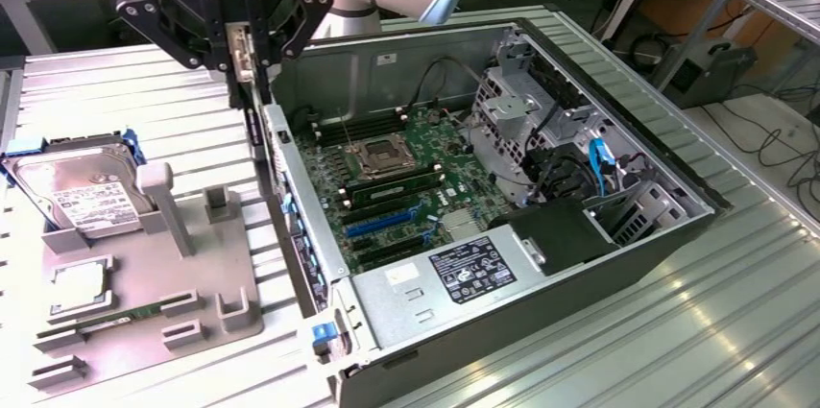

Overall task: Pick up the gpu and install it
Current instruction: 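Pick up the gpu and move the gpu toward the slot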

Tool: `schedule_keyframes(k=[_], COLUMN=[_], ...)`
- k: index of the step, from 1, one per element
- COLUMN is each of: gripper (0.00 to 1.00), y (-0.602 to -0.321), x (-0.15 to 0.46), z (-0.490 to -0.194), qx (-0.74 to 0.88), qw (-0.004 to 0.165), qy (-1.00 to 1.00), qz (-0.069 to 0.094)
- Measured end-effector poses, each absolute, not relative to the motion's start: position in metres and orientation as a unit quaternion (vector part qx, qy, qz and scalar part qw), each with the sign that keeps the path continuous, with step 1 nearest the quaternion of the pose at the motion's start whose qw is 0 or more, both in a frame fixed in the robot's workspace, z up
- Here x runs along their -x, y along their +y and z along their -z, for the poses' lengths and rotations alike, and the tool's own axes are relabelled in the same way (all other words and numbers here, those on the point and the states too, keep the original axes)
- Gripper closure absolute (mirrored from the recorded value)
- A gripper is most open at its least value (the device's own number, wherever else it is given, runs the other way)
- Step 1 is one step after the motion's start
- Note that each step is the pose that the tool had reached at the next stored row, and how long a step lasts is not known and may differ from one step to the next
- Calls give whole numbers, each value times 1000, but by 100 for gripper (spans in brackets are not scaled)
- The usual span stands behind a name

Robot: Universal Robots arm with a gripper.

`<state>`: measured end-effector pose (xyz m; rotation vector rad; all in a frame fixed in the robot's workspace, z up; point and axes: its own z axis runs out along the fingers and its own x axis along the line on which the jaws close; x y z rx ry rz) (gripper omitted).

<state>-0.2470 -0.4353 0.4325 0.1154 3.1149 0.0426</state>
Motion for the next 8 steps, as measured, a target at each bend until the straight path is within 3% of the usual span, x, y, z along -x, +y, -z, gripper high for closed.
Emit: schedule_keyframes(k=[8], gripper=[74], y=[-435], x=[241], z=[-433], qx=[-37], qw=[12], qy=[999], qz=[-13])
